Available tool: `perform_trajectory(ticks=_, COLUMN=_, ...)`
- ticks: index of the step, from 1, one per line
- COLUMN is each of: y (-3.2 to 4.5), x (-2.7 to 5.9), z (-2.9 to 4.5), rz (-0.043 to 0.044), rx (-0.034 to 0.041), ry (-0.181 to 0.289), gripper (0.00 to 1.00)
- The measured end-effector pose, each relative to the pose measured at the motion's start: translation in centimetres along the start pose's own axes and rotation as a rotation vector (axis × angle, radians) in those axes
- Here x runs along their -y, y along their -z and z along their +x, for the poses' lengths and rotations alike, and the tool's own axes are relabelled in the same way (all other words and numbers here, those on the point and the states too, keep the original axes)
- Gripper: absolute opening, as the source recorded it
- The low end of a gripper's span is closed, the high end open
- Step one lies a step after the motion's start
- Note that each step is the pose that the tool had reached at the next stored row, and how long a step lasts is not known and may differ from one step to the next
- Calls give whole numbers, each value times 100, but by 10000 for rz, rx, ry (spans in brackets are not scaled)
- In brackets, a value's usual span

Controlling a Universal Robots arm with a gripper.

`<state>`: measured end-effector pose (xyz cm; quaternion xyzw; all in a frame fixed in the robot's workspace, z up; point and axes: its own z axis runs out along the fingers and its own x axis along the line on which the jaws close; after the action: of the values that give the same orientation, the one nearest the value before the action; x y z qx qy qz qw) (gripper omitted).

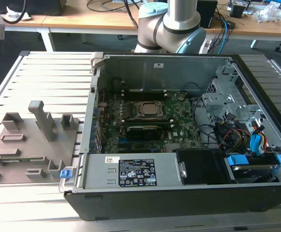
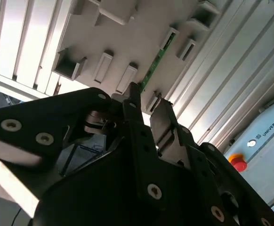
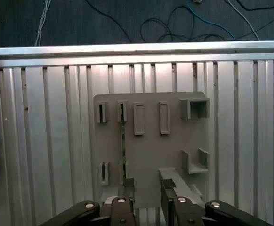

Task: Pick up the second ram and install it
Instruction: 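Pick up the second ram and move it above second insertion slot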

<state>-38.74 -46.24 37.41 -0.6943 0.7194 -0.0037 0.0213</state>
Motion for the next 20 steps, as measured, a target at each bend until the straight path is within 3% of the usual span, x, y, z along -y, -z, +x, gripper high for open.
perform_trajectory(ticks=1, y=-22, x=1, z=38, rz=-43, rx=-1, ry=-3, gripper=36)
perform_trajectory(ticks=3, y=-54, x=5, z=61, rz=-275, rx=-11, ry=-7, gripper=36)
perform_trajectory(ticks=10, y=-261, x=-1, z=75, rz=-275, rx=-9, ry=0, gripper=36)
perform_trajectory(ticks=20, y=-385, x=-6, z=79, rz=-275, rx=-9, ry=0, gripper=36)
